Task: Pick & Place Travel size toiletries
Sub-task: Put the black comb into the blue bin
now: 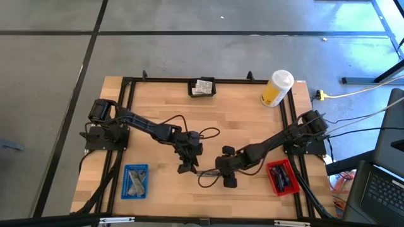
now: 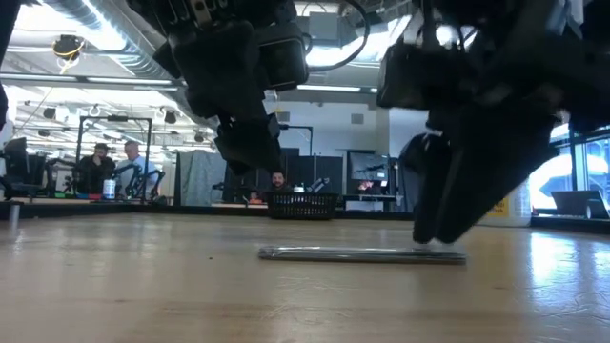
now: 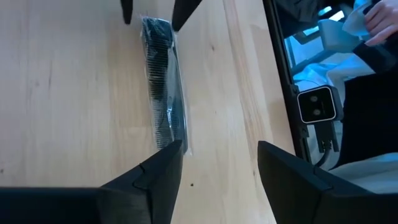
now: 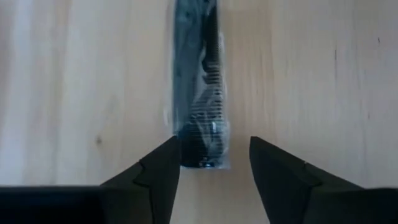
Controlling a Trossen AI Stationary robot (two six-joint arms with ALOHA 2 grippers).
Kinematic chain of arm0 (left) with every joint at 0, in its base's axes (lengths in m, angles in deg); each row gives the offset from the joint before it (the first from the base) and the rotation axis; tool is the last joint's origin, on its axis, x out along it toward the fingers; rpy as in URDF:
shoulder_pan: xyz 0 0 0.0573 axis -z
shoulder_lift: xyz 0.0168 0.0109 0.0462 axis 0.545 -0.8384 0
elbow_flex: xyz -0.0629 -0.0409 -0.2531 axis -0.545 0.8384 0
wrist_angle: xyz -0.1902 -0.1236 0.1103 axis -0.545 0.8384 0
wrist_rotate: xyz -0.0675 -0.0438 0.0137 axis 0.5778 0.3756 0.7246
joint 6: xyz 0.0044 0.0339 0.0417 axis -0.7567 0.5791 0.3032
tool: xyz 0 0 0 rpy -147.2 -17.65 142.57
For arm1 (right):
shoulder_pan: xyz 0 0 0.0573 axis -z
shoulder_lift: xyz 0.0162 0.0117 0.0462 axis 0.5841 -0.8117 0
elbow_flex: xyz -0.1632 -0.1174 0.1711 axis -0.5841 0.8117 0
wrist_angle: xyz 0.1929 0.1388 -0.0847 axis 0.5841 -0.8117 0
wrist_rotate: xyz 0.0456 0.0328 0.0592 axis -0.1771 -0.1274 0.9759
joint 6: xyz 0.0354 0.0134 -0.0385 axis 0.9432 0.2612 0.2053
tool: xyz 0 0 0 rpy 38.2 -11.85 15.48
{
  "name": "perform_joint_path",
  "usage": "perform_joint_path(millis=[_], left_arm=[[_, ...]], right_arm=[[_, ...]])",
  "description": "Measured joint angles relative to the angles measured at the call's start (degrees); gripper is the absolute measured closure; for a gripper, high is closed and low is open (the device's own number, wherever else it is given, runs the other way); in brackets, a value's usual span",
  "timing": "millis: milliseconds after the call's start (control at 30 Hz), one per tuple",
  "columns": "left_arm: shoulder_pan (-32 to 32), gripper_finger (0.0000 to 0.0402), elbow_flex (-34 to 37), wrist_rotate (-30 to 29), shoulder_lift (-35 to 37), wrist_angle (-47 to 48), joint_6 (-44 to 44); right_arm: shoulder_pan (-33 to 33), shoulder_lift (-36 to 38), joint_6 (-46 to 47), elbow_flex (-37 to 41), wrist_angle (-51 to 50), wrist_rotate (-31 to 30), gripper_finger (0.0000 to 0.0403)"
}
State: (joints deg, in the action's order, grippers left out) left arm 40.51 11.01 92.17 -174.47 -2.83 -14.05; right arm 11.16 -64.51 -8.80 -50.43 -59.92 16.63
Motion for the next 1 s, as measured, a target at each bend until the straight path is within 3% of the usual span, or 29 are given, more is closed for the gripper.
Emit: perform_joint_path(millis=[333, 667, 900, 1000], left_arm=[[0.0, 0.0202, 0.0, -0.1, 0.0, 0.0, 0.0], [0.0, 0.0204, 0.0, -0.1, 0.0, 0.0, 0.0], [0.0, 0.0204, 0.0, -0.4, 0.0, 0.0, 0.0], [-0.2, 0.0204, 0.0, -3.6, -0.1, -0.8, 0.0]], right_arm=[[0.0, -1.7, 0.0, -0.1, 0.5, -0.6, 0.0262], [0.0, -1.7, -0.2, -0.1, 0.3, -0.2, 0.0391], [0.0, -1.7, -0.5, -0.1, 0.0, -0.2, 0.0399], [0.0, -1.7, -1.2, -0.1, -0.1, -0.2, 0.0400]])
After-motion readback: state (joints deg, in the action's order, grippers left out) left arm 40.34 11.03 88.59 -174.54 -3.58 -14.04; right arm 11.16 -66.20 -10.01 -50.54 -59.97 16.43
